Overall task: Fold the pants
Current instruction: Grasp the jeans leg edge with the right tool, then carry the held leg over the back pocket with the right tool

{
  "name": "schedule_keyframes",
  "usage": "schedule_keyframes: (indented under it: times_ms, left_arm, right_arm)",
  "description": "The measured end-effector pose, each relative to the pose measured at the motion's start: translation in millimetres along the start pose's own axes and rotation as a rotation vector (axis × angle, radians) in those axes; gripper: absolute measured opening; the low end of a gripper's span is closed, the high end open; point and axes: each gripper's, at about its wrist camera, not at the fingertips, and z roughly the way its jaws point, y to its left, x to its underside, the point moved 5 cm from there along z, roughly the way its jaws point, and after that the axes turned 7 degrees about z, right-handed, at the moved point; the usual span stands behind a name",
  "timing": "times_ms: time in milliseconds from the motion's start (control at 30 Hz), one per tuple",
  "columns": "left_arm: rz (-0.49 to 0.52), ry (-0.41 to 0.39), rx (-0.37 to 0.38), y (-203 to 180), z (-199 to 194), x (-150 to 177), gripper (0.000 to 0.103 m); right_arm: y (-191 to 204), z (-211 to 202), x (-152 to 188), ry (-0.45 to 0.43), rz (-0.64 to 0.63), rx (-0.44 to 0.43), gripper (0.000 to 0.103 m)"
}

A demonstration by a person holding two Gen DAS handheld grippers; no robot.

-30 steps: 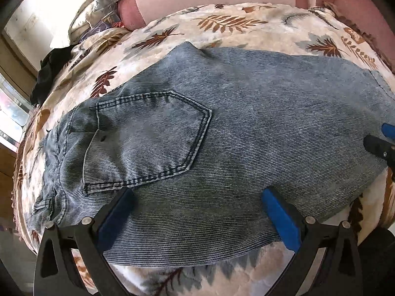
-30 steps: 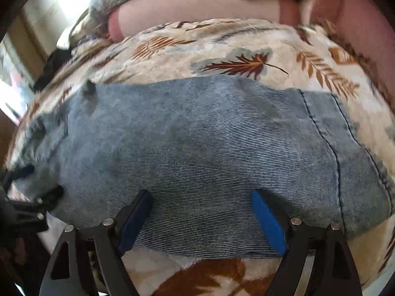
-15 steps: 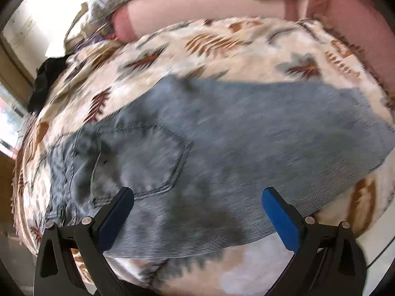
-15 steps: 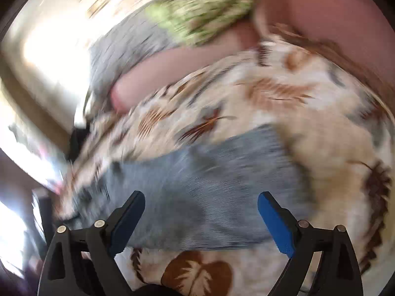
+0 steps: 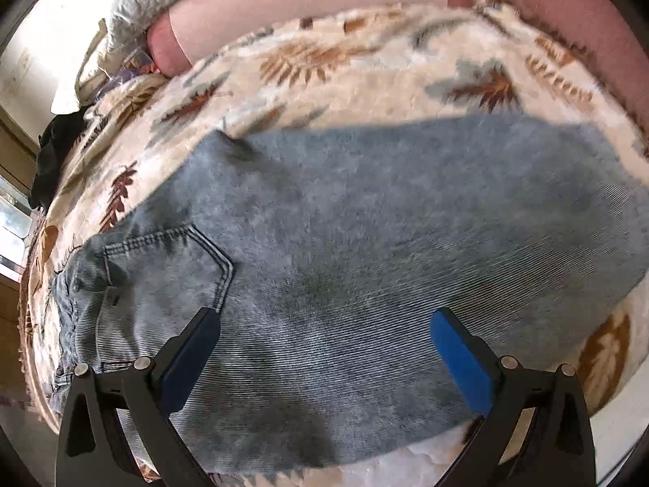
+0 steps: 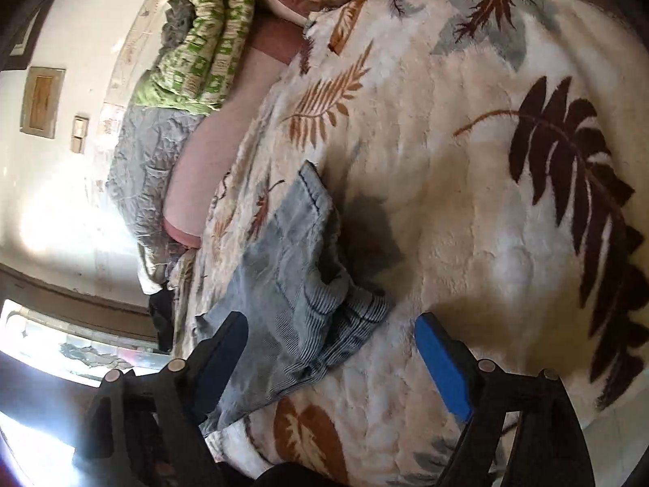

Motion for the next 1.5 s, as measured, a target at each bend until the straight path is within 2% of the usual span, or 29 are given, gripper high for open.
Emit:
schedule_keyframes:
  times_ms: [167,233,267,500,767,967,1133,1267,1333,1367,1433,1500]
  left_arm:
    - [-0.016,-0.001,0.024,0.7,4.0,3.1,0.103]
    - [-0.022,0.001,0.029,3.8,3.6,4.3,0.103]
    - [-0.029,0.003,0.031,5.7,2.9,5.4,0.103]
    - [-0.071,-0.014,0.053,20.3,-8.3,6.4,0.103]
    - [-0.163,-0.061,0.085,57.5,-30.2,16.1,0.103]
    - [-0.232,-0.112,0.092,92.1,-49.1,31.6,0.103]
    - [-0.277,-0.144,0.106,116.2,-59.5,44.0,0.103]
    - [-0.289,-0.142,0.092,126.9,-56.3,54.6,0.103]
    - [-0.279,-0.132,0.081,128.2,-51.3,57.6,0.103]
    - [-0.278,-0.130,0.078,128.5,-50.2,58.6,0.103]
    - [-0.273,-0.125,0.077,127.1,-47.1,59.8,0.103]
    - [-0.254,-0.125,0.082,122.9,-45.6,58.9,0.103]
  right_arm:
    - [7.3,16.5,-14.2,-0.026,0.000,0.003,0.085]
    - [5.2,21.4,-19.4,-0.029,0.017,-0.006,0.062]
    - [2.1,25.1,-19.9,-0.022,0.031,0.012,0.039]
    - [11.0,23.9,-14.8,0.015,0.005,-0.019,0.028]
    - [84.3,12.6,-8.5,-0.024,-0.143,-0.018,0.028]
    - [156.0,34.2,20.6,0.017,-0.304,-0.003,0.028]
    - [207.3,83.5,73.5,0.116,-0.455,0.030,0.028]
    - [228.7,126.5,126.2,0.228,-0.562,0.065,0.032]
    - [230.3,146.5,152.9,0.287,-0.619,0.093,0.037]
    - [229.0,153.5,162.3,0.314,-0.639,0.105,0.048]
    - [225.7,160.0,175.3,0.379,-0.647,0.073,0.053]
    - [223.5,152.2,172.9,0.376,-0.626,0.017,0.054]
